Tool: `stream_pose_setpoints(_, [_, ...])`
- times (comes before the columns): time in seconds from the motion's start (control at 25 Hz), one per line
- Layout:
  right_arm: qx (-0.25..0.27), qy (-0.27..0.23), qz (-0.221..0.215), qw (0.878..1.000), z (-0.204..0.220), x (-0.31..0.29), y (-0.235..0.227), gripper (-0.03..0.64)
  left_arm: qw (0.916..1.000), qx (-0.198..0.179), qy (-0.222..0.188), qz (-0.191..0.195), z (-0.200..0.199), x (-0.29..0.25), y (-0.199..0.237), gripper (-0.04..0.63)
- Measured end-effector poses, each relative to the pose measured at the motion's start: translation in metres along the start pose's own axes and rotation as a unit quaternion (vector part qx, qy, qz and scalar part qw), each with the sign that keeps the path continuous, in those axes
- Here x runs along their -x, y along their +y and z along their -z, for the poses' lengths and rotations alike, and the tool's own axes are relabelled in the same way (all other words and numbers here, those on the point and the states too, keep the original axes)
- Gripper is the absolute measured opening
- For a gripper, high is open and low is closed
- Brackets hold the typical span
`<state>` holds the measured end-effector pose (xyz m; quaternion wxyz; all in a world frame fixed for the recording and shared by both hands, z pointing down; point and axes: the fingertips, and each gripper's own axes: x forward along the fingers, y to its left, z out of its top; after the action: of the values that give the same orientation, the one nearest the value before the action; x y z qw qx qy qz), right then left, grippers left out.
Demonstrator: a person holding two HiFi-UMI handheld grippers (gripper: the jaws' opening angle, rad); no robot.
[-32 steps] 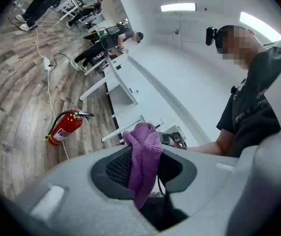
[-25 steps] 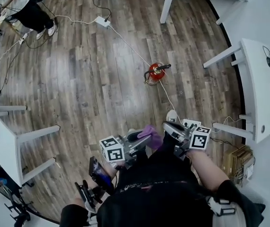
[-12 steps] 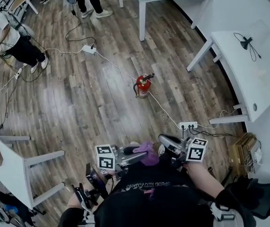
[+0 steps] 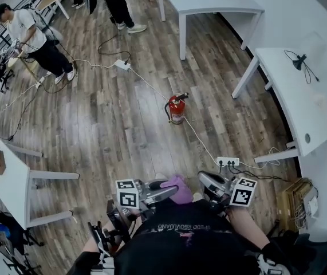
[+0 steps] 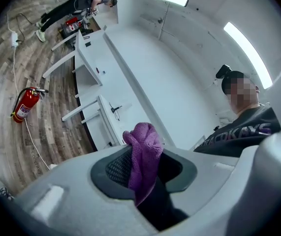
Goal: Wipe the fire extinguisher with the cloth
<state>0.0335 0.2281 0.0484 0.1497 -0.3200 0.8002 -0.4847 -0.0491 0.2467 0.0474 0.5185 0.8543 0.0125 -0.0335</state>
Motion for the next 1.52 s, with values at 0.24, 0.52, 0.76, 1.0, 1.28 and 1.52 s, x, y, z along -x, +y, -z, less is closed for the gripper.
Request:
stream_pose_setpoints(0.24, [0.030, 0.038, -0.035, 0.998, 0.013, 0.059, 0.029, 0.000, 0.9961, -0.024, -0.072, -0.046, 0.035, -0.020, -0.037, 0.109])
stream_pose_setpoints(0.52, [0.025, 0.098, -0.055, 0.993, 0.040, 0.087, 0.039, 0.000, 0.9859, -0.007, -0.136, -0.097, 0.075, -0.010, -0.054, 0.109])
stream_pose_setpoints(0.76, [0.014, 0.102, -0.050, 0.993, 0.051, 0.094, 0.038, 0.000, 0.9864, 0.002, -0.131, -0.100, 0.082, -0.008, -0.058, 0.109])
stream_pose_setpoints(1.0, [0.000, 0.108, -0.057, 0.993, 0.066, 0.096, 0.040, 0.000, 0.9888, 0.000, -0.120, -0.090, 0.085, -0.011, -0.063, 0.109])
stream_pose_setpoints(1.28, [-0.006, 0.114, -0.053, 0.992, 0.071, 0.101, 0.038, 0.002, 0.9881, 0.003, -0.125, -0.089, 0.092, -0.013, -0.061, 0.109])
stream_pose_setpoints(1.52, [0.003, 0.117, -0.049, 0.992, 0.068, 0.102, 0.040, 0.002, 0.9882, 0.008, -0.127, -0.085, 0.091, -0.017, -0.063, 0.109])
